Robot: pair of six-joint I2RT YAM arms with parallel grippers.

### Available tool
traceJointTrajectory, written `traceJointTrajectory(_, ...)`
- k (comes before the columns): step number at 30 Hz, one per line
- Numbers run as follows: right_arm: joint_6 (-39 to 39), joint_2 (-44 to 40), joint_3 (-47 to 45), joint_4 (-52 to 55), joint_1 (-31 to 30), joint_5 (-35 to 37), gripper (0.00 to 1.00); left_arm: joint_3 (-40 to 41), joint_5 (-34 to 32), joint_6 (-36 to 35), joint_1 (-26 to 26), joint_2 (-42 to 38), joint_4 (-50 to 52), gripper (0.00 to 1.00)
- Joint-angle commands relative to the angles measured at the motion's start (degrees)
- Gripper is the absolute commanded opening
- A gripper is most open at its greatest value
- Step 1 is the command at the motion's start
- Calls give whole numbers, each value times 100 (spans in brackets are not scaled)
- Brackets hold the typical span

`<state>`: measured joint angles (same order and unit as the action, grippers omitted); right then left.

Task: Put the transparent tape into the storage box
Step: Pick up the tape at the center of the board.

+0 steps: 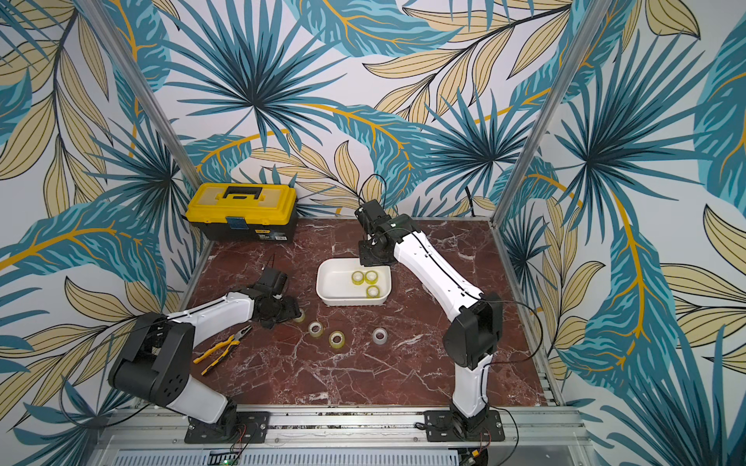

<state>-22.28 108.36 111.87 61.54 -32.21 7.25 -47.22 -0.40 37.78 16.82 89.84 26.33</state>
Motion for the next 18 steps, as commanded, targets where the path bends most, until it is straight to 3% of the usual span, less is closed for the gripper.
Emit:
traceJointTrajectory(1, -74, -28, -119, 108, -45, 32, 35, -24, -36, 32, -3, 253, -51, 58)
traceJointTrajectory(4, -83, -50, -137, 105, -42, 65, 35, 33, -60, 32, 5, 210, -26, 45)
traceJointTrajectory(9, -83, -51, -148, 111, -46, 79, 35, 193, -41, 99, 125, 244, -59, 42)
traceJointTrajectory(13, -77, -63, -123, 104, -50, 94, 35, 320, -57, 185, 284, 262, -97, 30)
traceJointTrajectory(18, -74, -79, -113, 105, -49, 98, 35, 435, -74, 255, 399, 212, -76, 24)
